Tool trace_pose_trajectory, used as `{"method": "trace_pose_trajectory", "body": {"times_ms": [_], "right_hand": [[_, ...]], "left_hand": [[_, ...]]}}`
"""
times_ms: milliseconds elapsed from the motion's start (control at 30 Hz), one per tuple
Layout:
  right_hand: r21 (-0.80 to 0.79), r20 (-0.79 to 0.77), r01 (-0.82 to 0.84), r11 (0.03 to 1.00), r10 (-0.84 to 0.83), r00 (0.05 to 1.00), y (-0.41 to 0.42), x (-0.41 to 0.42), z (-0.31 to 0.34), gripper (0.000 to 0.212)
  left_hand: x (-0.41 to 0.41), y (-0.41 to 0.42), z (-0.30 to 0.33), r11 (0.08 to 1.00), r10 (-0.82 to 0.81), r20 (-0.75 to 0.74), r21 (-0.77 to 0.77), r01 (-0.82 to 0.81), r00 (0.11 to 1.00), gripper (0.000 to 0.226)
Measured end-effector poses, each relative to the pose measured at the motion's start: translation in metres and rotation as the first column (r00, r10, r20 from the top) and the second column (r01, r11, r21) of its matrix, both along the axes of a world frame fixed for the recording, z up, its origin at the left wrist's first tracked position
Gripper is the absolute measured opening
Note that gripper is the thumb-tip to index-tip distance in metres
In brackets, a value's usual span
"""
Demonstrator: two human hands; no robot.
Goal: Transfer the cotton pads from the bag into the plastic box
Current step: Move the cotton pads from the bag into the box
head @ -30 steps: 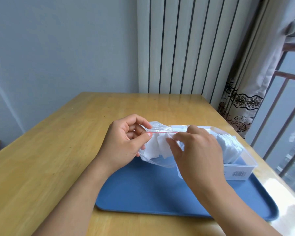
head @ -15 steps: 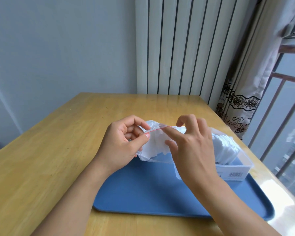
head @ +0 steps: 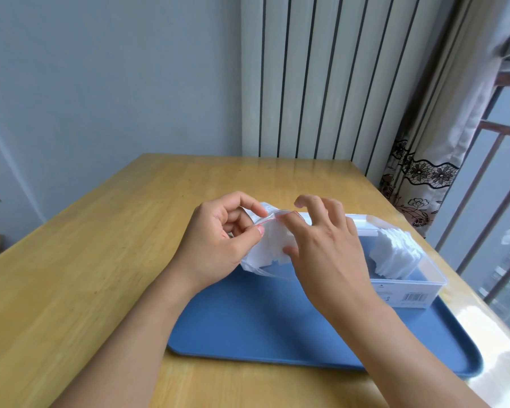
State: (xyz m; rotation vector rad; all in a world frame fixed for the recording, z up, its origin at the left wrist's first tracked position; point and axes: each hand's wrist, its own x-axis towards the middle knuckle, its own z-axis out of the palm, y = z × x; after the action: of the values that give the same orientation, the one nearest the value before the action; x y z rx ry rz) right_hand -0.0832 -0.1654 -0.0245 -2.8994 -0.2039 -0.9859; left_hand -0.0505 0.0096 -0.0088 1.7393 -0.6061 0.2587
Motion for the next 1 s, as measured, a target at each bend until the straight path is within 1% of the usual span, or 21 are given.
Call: {"method": "trace_pose_trajectory", "body": {"times_ms": [167,267,333,433,533,600,700,767,833,867,900,933,967,1000], "right_hand": [[-0.049,-0.047,0.016,0.999,-0.018,0.999,0.002,0.001,-0.002,0.067],[-0.007,-0.045,-0.016,1.0,0.016,0.999,0.002,0.001,-0.002,0.055],[-0.008,-0.039,-0.034,0.999,0.034,0.999,0.002,0.001,-0.004,0.048],[-0.003,-0.047,-0.053,0.999,0.053,0.997,0.001,0.002,-0.008,0.042],[-0.012,-0.044,-0.049,0.999,0.049,0.998,0.001,0.004,-0.011,0.036],[-0.028,-0.063,-0.046,0.999,0.045,0.997,0.0,0.005,-0.013,0.033],[-0.063,-0.11,-0.049,0.997,0.042,0.993,0.0,0.004,-0.013,0.03],[-0.006,-0.162,-0.099,0.995,0.097,0.982,-0.001,0.0,-0.008,0.03],[0.134,-0.224,-0.192,0.972,0.218,0.95,-0.003,-0.009,0.0,0.026],[0.233,-0.228,-0.244,0.941,0.297,0.927,-0.004,-0.014,0.006,0.022],[0.364,-0.217,-0.288,0.886,0.382,0.898,-0.005,-0.019,0.013,0.018],[0.528,-0.199,-0.313,0.79,0.473,0.858,-0.006,-0.024,0.02,0.016],[0.698,-0.171,-0.305,0.648,0.564,0.808,-0.007,-0.027,0.027,0.015],[0.834,-0.122,-0.268,0.482,0.635,0.763,-0.009,-0.028,0.032,0.015]], "left_hand": [[0.001,0.0,0.0,1.0,-0.013,0.005,-0.004,0.013,1.0,0.019],[0.001,0.001,0.0,1.0,0.007,0.016,0.007,-0.007,1.0,0.019],[0.003,0.004,-0.001,0.999,0.031,0.042,0.034,-0.032,0.999,0.02],[0.004,0.007,-0.003,0.982,0.045,0.122,0.176,-0.066,0.991,0.027],[0.004,0.008,-0.006,0.927,0.063,0.195,0.351,-0.13,0.979,0.04],[0.005,0.008,-0.009,0.897,0.061,0.22,0.416,-0.15,0.974,0.047],[0.005,0.005,-0.014,0.854,0.067,0.215,0.492,-0.168,0.974,0.054],[0.007,0.004,-0.015,0.804,0.109,0.23,0.552,-0.222,0.967,0.056],[0.01,0.006,-0.015,0.784,0.158,0.231,0.561,-0.264,0.96,0.056],[0.011,0.008,-0.014,0.787,0.167,0.214,0.559,-0.261,0.962,0.055],[0.011,0.01,-0.013,0.793,0.163,0.184,0.56,-0.239,0.969,0.056],[0.01,0.012,-0.012,0.801,0.146,0.144,0.563,-0.203,0.979,0.058],[0.009,0.012,-0.011,0.813,0.121,0.106,0.559,-0.16,0.987,0.06],[0.008,0.013,-0.01,0.832,0.09,0.076,0.543,-0.117,0.993,0.061]]}}
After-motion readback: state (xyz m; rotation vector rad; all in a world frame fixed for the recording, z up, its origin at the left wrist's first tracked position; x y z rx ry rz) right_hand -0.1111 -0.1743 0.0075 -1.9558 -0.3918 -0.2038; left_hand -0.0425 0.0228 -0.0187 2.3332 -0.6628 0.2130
